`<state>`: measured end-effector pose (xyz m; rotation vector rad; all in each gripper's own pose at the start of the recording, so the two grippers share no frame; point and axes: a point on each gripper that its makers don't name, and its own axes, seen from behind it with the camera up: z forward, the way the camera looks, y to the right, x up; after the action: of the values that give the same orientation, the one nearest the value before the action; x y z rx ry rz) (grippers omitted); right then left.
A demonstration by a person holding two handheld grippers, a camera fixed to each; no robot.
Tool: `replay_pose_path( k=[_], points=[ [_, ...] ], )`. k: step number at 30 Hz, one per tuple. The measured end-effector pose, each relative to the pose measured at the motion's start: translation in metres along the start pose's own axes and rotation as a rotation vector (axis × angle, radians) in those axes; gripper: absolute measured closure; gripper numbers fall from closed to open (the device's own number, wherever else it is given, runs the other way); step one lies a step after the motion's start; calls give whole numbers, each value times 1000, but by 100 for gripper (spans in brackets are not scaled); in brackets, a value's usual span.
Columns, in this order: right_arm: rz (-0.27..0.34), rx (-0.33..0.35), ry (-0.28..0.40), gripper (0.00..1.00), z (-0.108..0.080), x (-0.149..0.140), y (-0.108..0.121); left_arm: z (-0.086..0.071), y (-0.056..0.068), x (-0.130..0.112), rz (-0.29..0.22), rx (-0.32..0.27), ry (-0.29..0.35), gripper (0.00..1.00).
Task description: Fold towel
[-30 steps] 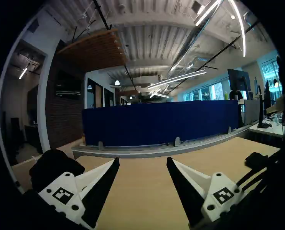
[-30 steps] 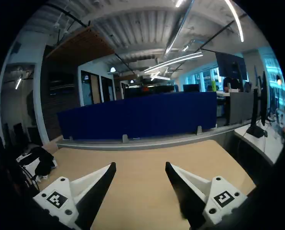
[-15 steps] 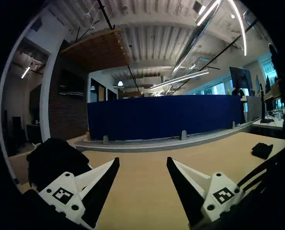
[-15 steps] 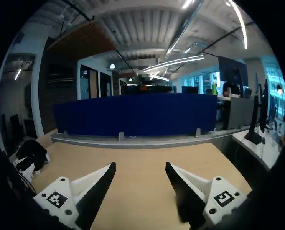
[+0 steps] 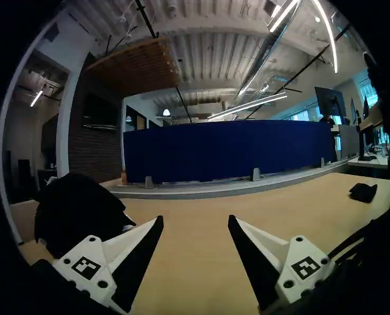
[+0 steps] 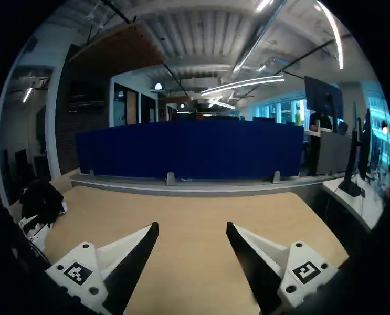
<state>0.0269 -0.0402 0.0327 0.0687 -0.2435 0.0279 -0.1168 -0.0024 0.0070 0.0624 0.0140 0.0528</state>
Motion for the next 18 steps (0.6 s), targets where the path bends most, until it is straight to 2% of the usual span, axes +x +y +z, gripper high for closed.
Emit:
replay_pose_path(
  k=[8, 18],
  points=[
    [-5, -1, 6, 0, 0, 1, -2, 2, 3, -9, -30, -11, -1, 9],
    [-12, -3, 1, 0, 2, -1, -1, 4, -4, -16, -59, -1, -17, 9]
  ],
)
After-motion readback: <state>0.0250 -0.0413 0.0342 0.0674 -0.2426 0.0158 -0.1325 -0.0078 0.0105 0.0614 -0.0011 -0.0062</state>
